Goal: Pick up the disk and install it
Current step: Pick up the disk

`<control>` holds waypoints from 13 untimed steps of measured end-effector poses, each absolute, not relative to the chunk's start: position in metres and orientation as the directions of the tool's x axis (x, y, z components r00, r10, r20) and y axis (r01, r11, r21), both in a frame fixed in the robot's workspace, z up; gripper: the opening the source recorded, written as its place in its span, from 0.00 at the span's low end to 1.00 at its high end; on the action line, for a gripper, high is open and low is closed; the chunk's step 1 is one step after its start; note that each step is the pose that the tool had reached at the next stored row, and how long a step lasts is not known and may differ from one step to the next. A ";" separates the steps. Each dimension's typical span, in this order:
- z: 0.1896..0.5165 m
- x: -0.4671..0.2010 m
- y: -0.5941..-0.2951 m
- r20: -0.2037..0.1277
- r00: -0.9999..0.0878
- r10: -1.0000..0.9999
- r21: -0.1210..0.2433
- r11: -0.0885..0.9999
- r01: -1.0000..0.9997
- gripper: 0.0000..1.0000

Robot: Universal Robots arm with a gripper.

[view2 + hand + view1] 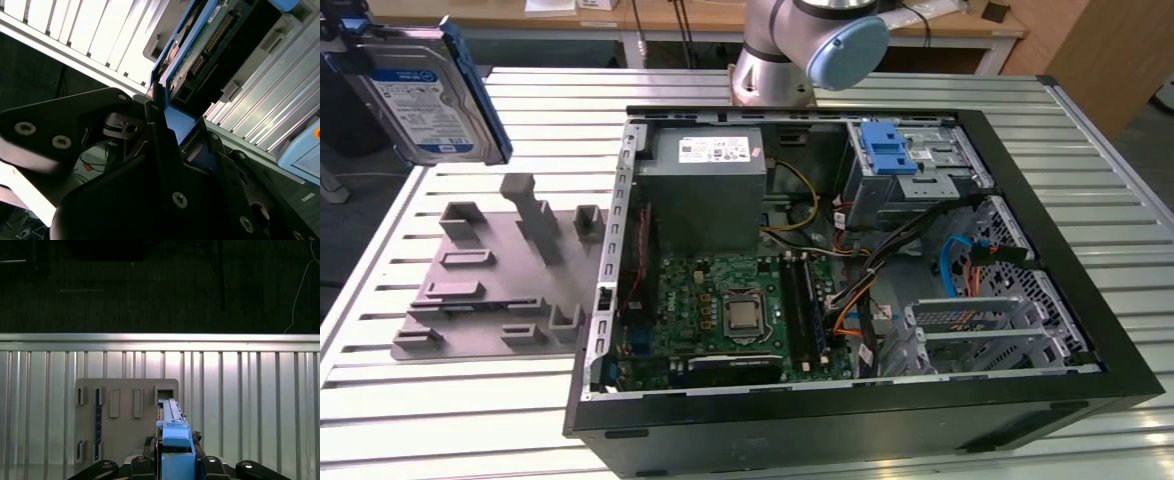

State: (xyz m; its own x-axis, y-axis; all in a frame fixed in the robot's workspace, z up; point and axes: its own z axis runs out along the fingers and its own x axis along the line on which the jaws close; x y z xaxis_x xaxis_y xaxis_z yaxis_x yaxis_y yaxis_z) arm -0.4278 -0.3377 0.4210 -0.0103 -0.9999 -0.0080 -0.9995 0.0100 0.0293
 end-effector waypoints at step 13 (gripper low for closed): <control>0.430 -0.428 -0.338 -0.008 -0.010 -1.000 0.029 0.010 -1.000 0.36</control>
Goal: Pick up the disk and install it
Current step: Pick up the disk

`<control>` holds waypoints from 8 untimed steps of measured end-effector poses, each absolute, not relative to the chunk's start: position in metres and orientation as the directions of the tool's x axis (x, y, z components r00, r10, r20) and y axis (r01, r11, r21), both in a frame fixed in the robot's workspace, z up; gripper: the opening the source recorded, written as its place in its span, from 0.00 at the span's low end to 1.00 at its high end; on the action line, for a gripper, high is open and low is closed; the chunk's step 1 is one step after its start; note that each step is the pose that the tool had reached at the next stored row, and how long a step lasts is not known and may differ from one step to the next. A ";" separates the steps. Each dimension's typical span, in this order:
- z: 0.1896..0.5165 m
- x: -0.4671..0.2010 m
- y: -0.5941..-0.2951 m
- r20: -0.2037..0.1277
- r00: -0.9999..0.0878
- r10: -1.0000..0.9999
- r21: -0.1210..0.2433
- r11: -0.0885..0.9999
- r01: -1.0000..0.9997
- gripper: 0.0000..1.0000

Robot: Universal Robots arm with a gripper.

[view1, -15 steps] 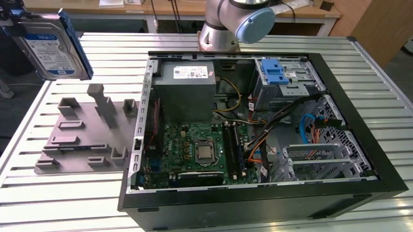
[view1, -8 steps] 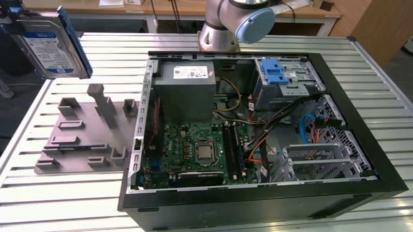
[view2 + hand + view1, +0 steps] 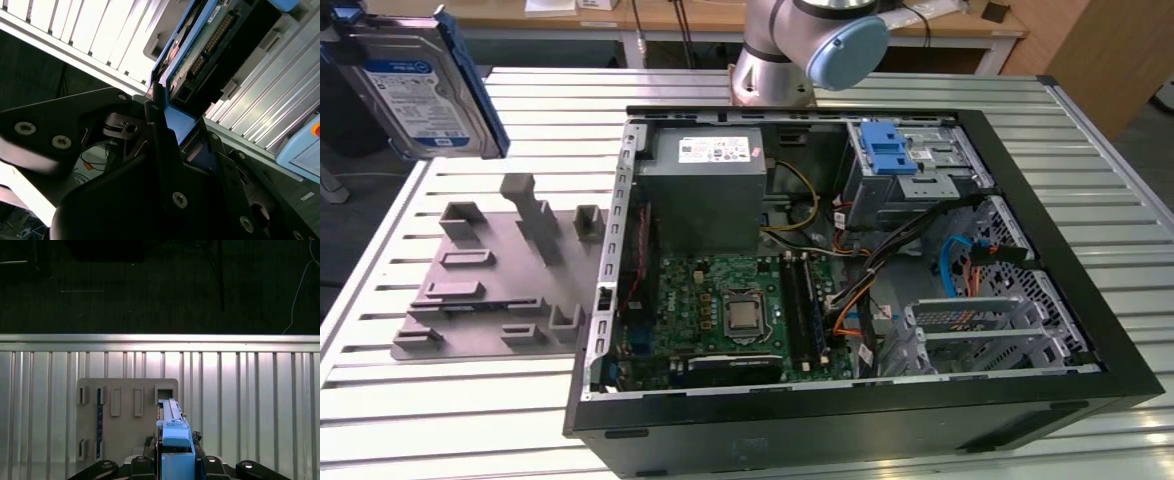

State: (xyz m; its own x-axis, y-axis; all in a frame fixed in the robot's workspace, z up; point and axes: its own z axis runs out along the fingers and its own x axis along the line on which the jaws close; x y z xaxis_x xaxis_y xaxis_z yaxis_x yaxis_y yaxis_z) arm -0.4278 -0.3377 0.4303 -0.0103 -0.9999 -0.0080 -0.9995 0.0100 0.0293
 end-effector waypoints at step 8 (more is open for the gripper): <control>0.437 -0.428 -0.338 -0.008 -0.010 -1.000 0.029 0.010 -1.000 0.36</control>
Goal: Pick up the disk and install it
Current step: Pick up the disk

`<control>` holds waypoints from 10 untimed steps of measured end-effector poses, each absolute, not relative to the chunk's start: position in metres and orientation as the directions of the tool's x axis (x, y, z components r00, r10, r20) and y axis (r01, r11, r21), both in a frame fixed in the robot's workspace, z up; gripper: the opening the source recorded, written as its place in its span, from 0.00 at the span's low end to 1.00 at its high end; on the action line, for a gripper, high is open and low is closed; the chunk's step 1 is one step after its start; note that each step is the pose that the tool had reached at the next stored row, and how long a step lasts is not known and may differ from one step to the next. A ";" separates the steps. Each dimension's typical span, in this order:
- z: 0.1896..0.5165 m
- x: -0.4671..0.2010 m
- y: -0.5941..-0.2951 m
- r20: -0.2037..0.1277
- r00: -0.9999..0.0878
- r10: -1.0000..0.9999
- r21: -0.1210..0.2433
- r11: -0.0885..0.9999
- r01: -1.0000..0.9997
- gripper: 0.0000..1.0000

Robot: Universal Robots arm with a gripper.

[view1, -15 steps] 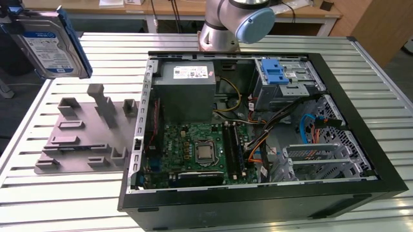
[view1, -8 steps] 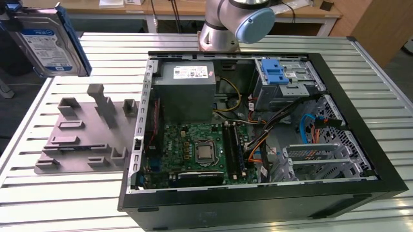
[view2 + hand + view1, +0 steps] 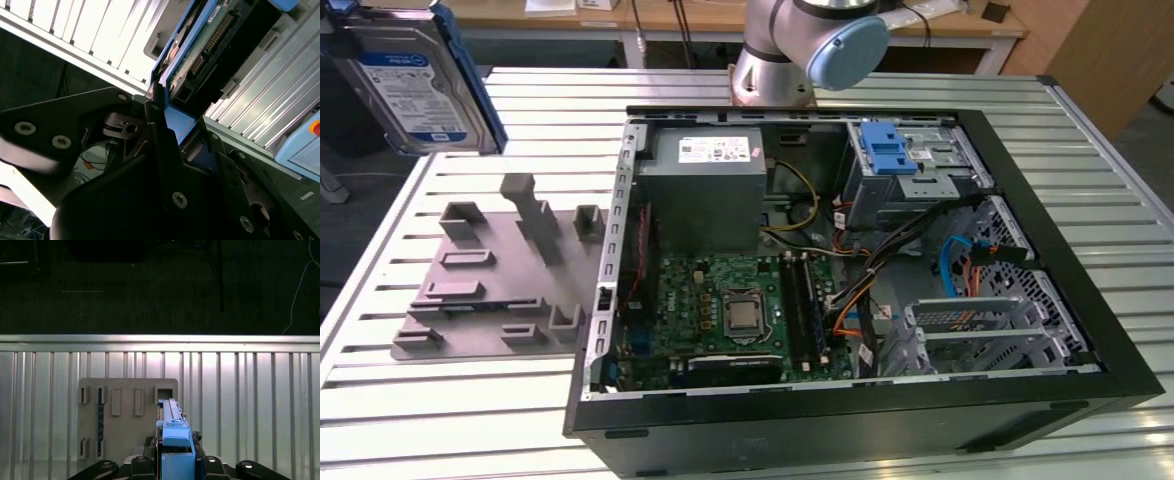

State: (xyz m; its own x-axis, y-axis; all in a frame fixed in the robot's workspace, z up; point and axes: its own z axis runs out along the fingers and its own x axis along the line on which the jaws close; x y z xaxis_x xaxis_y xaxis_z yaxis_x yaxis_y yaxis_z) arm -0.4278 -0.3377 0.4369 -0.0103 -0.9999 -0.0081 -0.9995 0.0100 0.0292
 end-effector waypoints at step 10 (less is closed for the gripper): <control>0.443 -0.428 -0.338 -0.008 -0.010 -1.000 0.029 0.010 -1.000 0.36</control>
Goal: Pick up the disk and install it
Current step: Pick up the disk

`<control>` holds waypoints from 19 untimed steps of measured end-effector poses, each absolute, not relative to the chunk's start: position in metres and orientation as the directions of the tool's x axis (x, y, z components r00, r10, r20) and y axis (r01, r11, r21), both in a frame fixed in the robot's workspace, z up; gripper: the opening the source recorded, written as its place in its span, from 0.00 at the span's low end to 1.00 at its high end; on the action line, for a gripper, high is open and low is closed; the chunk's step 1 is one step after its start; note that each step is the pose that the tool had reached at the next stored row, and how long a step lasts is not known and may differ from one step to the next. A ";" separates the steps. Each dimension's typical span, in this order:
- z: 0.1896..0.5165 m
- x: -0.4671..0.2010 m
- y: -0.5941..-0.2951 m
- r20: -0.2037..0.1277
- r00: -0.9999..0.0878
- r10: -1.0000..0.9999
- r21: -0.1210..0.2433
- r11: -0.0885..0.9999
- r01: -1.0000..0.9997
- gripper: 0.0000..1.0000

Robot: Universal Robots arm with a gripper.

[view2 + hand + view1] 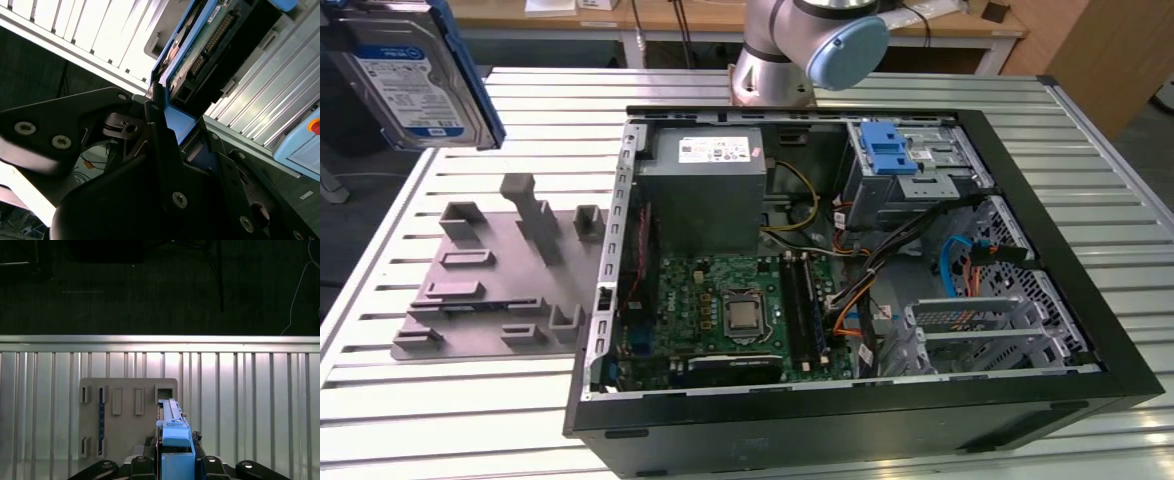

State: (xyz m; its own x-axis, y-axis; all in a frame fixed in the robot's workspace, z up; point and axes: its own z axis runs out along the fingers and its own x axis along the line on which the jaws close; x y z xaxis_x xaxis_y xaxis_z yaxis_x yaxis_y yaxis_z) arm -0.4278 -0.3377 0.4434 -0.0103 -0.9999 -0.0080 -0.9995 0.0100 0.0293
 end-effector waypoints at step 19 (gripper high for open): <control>0.459 -0.428 -0.338 -0.008 -0.010 -1.000 0.029 0.010 -1.000 0.36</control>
